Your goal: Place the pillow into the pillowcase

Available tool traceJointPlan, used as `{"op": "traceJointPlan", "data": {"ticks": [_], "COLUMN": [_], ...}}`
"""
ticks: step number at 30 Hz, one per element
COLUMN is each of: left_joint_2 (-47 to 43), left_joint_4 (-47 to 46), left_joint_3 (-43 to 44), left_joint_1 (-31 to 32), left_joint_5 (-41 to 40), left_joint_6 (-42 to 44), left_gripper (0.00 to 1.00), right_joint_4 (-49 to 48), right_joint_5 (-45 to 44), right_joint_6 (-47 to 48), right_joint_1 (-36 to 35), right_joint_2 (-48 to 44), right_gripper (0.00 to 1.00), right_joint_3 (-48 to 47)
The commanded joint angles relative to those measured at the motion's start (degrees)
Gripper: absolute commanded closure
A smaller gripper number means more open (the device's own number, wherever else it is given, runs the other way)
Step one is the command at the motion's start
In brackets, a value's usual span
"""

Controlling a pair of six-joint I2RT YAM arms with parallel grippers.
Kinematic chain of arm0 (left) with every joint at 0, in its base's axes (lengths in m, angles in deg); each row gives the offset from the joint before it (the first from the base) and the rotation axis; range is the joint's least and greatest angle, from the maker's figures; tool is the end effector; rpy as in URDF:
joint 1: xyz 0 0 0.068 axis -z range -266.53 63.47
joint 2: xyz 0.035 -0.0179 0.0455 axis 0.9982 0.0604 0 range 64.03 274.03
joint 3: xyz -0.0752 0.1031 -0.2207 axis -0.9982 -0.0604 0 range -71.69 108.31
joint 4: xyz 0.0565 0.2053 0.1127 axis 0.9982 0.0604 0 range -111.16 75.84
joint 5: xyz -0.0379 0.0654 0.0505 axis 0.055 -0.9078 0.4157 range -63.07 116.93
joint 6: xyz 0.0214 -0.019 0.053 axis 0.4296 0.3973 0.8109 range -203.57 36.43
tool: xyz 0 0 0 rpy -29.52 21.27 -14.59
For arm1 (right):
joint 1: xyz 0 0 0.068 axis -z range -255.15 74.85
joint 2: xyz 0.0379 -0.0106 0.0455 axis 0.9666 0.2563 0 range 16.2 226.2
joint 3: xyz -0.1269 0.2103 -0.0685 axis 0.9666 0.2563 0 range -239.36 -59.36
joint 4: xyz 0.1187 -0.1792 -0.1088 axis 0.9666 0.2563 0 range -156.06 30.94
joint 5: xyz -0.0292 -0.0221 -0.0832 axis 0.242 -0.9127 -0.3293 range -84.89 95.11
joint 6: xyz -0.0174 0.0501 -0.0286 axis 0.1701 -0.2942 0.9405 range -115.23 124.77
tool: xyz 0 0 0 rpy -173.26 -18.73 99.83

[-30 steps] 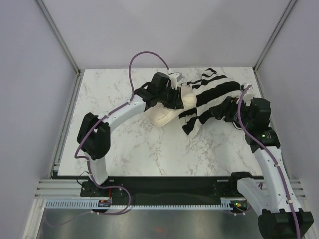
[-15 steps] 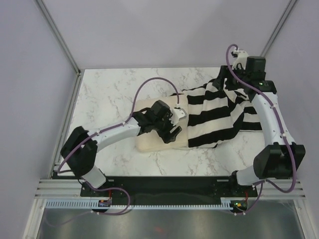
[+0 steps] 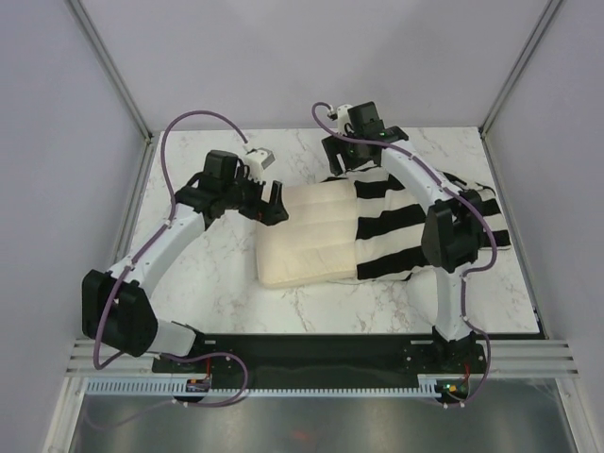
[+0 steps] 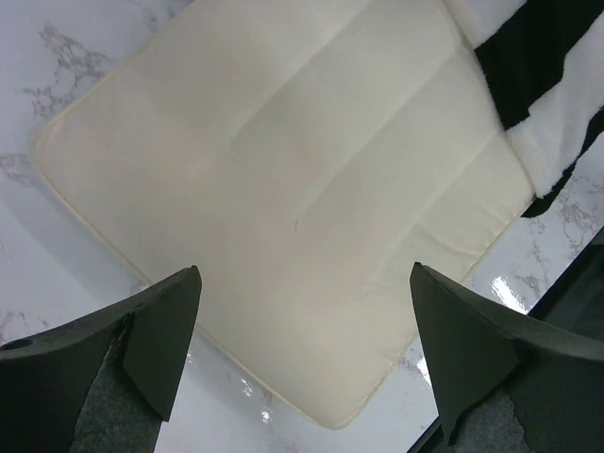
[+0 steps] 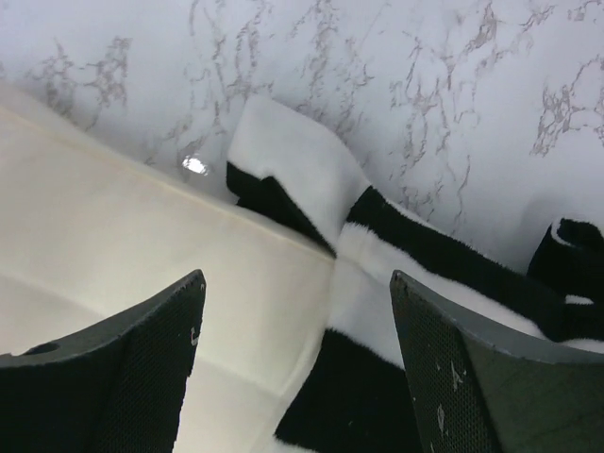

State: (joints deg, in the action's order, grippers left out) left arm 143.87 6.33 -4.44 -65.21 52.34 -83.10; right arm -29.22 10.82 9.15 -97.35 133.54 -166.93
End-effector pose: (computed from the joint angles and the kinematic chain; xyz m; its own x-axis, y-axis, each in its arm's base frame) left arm 0.2676 -0.1251 0.2915 -0.5944 0.2402 -0.7674 0.6394 0.7200 -0.2699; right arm 0.4093 0.1719 0.2668 -0.6374 -0.3421 -0.6904 -0.4894 0.8719 0.0197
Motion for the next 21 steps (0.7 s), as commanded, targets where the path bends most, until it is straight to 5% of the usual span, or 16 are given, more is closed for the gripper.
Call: {"op": "traceJointPlan", "data": {"ticks": [1, 15, 17, 19, 20, 21], "left_joint_2": [1.6, 11.0, 12.3, 15.3, 18.1, 19.4], "left_joint_4": [0.9, -0.3, -0.9, -1.6, -1.6, -1.9], "left_joint_3": [-3.0, -2.7, -2.3, -1.9, -1.4, -1.5], "left_joint_1": [-1.8, -7.5, -7.8, -7.8, -8.4, -9.1], "left_joint_5": [-0.9, -0.2, 0.7, 0.8, 1.4, 2.4], "left_joint_6": [-4.1, -7.4, -7.9, -8.7, -9.9, -11.2], "left_gripper": [0.0, 0.0, 0.0, 0.0, 0.0, 0.0], "right_joint_4": [-0.4, 3.4, 3.6, 3.7, 3.8, 3.7], "right_joint_5": [-5.4, -3.4, -0.2, 1.9, 4.4, 5.8], "right_joint_6": [2.6, 9.4, 9.3, 8.9, 8.4, 7.7], "right_joint_1": [0.5, 0.0, -0.1, 0.0, 0.0, 0.0], "right_joint_2": [7.5, 19.9, 19.9, 19.6, 19.4, 18.4], "right_gripper": [0.16, 0.23, 0.35, 0.68, 1.0, 1.0], "right_joint_3": [-9.0, -13.2, -13.0, -13.3, -13.5, -13.8]}}
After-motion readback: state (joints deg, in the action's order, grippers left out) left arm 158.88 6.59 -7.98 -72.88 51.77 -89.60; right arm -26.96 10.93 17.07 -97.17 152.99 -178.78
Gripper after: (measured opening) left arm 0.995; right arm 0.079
